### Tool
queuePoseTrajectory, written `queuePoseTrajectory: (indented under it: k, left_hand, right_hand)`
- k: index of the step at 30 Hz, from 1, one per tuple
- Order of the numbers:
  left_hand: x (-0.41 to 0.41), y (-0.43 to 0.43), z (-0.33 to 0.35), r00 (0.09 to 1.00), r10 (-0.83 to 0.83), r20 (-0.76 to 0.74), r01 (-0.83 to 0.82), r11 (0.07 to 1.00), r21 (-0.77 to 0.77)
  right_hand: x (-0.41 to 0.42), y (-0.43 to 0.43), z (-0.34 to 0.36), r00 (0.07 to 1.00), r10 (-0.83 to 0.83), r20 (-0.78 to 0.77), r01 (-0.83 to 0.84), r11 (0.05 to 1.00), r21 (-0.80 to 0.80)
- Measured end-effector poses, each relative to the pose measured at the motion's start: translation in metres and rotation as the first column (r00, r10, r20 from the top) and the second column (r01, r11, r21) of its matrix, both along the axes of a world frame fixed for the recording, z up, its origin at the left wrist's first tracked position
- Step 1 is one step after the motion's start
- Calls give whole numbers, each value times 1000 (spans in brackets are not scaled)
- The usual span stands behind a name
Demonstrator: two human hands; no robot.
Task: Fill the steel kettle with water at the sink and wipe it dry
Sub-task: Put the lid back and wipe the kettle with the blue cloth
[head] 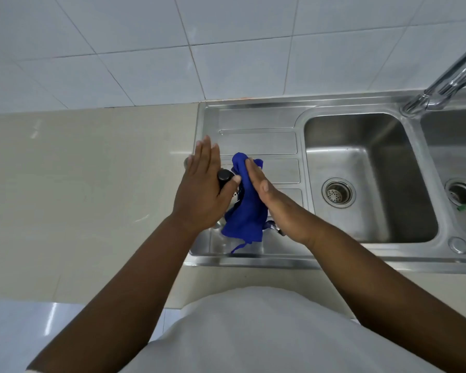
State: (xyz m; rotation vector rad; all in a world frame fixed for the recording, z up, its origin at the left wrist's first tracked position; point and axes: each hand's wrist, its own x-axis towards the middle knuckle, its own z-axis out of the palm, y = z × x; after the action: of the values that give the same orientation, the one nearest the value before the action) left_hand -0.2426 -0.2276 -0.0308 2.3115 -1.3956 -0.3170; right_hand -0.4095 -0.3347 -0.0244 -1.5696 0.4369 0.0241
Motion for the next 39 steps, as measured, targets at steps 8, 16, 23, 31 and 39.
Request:
queuePoseTrajectory:
  k: [8,16,23,31,39]
  left_hand:
    - [-1,-3,-7,994,-16,-104,7,997,-80]
    - [10,-7,-6,986,-146,-85,136,985,-106]
    - [17,-9,-5,965,-246,-95,234,965,-122]
    - [17,-9,-4,962,-252,-102,238,962,-134]
    - [18,-9,-4,961,-260,-94,249,961,-117]
  right_hand:
    - [14,-12,-3,1000,23,9,-22,999,-35]
    - [21,-9,-22,994,-104,-18,103,994,-19]
    - [9,19,-24,988,-120,100,135,977,-165]
    - [25,-2,-36,980,-181,89,194,965,-175]
    - [7,24,-42,968,-236,90,245,962,-117]
